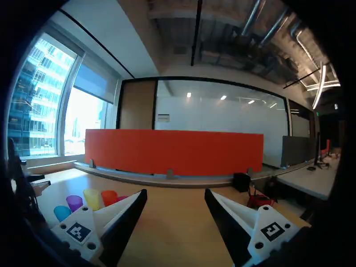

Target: Pour water

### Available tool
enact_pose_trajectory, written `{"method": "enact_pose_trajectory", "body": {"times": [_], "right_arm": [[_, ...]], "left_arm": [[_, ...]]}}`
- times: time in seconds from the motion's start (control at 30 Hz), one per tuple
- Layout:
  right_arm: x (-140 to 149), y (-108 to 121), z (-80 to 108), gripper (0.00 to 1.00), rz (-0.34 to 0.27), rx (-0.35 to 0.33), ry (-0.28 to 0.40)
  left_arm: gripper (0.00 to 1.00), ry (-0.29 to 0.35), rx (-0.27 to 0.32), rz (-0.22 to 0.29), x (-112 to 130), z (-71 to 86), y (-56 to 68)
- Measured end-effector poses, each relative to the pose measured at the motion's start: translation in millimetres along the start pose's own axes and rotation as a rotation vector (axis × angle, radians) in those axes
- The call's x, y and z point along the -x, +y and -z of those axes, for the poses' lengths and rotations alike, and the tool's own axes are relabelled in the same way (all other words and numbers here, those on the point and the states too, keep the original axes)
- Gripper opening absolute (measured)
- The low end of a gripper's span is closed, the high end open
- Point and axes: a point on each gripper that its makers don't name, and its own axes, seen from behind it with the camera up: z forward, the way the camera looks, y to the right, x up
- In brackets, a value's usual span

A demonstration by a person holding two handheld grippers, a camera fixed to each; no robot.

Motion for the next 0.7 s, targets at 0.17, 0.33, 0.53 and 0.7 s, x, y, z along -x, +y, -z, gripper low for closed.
{"method": "enact_pose_trajectory", "body": {"times": [0.17,0.33,0.53,0.7], "right_arm": [[-3.0,1.7,-3.5,1.0,0.005,-0.002,0.016],[-0.6,0.9,-8.2,1.0,0.015,-0.011,0.029],[14.4,0.8,-18.3,1.0,0.015,-0.006,0.026],[30.7,2.1,-25.9,1.0,-0.001,0.009,0.029]], "left_arm": [[0.93,0.0,0.0,-0.001,0.0,-0.2,-0.2],[0.93,0.0,0.0,-0.001,0.0,0.1,-0.4],[0.93,0.0,0.0,-0.001,0.1,0.1,-0.7],[0.93,0.0,0.0,-0.001,0.1,0.0,-0.4]]}}
